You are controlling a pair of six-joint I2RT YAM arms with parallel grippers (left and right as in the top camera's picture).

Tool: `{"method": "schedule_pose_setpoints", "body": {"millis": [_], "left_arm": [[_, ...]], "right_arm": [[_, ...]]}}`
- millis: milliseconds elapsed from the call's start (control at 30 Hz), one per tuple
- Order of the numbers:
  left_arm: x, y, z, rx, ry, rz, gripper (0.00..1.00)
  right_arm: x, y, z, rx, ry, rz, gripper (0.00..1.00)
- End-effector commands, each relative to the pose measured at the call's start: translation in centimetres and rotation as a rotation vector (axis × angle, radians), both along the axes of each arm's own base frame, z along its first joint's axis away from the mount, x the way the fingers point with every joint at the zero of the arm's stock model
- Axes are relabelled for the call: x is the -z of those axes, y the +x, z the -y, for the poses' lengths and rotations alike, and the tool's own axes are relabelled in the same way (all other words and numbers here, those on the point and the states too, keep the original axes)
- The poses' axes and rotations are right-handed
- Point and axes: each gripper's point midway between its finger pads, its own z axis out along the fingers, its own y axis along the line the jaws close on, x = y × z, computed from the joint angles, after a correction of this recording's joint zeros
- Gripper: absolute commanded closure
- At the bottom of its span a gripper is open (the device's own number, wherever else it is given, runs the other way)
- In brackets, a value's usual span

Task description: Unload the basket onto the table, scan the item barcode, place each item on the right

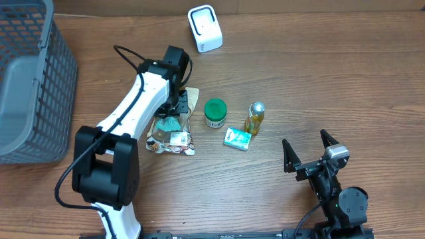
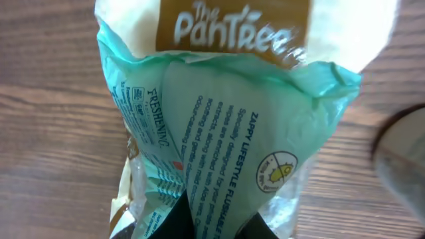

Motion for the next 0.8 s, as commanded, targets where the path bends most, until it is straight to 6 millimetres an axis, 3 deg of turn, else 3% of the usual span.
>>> {"method": "schedule_pose_setpoints", "body": {"millis": [0, 67, 167, 233, 333, 533, 667, 767], "left_arm": [[0.2, 0.4, -0.6, 0.006, 0.057, 0.003, 0.85], [0.2, 0.4, -0.6, 0.006, 0.055, 0.004, 0.73], [0.2, 0.3, -0.6, 0.022, 0.056, -0.003, 0.43], [-0.1, 0.4, -0.5, 0.021, 0.053, 0.003, 0.32], [-1.3, 1.3, 0.0, 0.011, 0.001, 0.025, 0.28], [-6.0, 3.5, -0.3, -0.009, -0.08, 0.088, 0.25], [-7.4, 4.3, -2.2, -0.042, -0.075, 0.109, 0.37], [-7.3, 4.4, -4.7, -0.094, -0.069, 0.099, 0.38]], "right_arm": [[0.2, 0.1, 0.2, 0.012, -0.004, 0.003, 0.0], [0.2, 0.1, 0.2, 0.012, -0.004, 0.003, 0.0], [0.2, 0.1, 0.2, 0.012, -0.004, 0.003, 0.0], [0.2, 0.1, 0.2, 0.012, -0.004, 0.003, 0.0], [0.2, 0.1, 0.2, 0.012, -0.004, 0.003, 0.0], [0.2, 0.1, 0.2, 0.012, -0.004, 0.003, 0.0], [0.2, 0.1, 0.2, 0.012, -0.004, 0.003, 0.0], [0.2, 0.1, 0.2, 0.012, -0.004, 0.003, 0.0]]}}
